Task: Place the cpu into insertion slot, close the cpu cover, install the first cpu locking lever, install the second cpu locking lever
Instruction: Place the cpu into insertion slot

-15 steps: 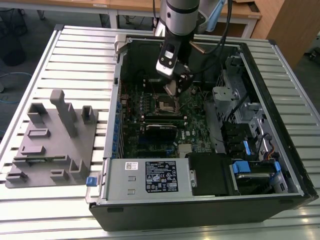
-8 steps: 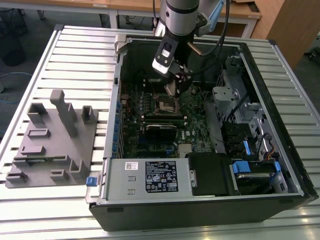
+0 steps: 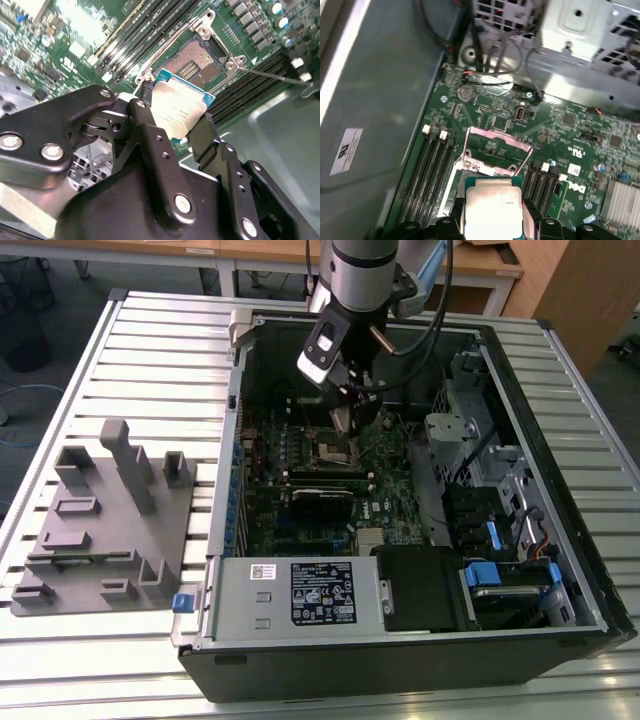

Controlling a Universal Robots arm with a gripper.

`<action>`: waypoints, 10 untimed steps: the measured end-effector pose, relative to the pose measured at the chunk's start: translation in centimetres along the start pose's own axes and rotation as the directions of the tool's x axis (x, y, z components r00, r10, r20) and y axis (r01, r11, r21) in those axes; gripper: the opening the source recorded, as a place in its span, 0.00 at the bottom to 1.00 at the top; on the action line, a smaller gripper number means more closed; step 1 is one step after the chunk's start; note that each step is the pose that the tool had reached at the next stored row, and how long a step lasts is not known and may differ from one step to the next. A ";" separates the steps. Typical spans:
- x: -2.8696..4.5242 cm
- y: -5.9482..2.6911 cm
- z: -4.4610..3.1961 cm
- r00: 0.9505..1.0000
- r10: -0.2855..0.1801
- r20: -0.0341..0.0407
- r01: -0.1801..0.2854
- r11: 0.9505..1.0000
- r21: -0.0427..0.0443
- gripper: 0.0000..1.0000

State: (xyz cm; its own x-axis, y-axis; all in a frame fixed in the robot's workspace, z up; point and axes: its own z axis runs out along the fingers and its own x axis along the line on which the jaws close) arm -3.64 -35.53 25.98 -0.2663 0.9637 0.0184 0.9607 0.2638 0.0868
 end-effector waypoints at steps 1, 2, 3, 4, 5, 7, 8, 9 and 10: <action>0.00 0.00 0.01 1.000 0.018 0.002 -0.018 1.000 0.000 0.54; 0.00 0.00 0.04 0.999 0.054 0.005 -0.054 0.999 -0.001 0.54; 0.00 0.00 0.05 0.997 0.073 0.006 -0.073 0.997 -0.002 0.54; 0.00 -0.01 0.06 0.996 0.091 0.008 -0.091 0.996 -0.002 0.54; 0.00 -0.01 0.08 0.994 0.109 0.009 -0.109 0.994 -0.003 0.54; 0.00 -0.01 0.11 0.989 0.144 0.012 -0.144 0.990 -0.004 0.54; 0.00 -0.01 0.12 0.987 0.162 0.014 -0.162 0.987 -0.004 0.54; 0.00 -0.01 0.14 0.984 0.179 0.015 -0.179 0.984 -0.005 0.54; 0.00 -0.01 0.15 0.980 0.198 0.017 -0.198 0.980 -0.005 0.54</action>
State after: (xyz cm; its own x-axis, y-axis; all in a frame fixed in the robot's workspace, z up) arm -3.64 -35.53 25.83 -0.0691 0.9974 0.0183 0.9939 0.0672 0.0869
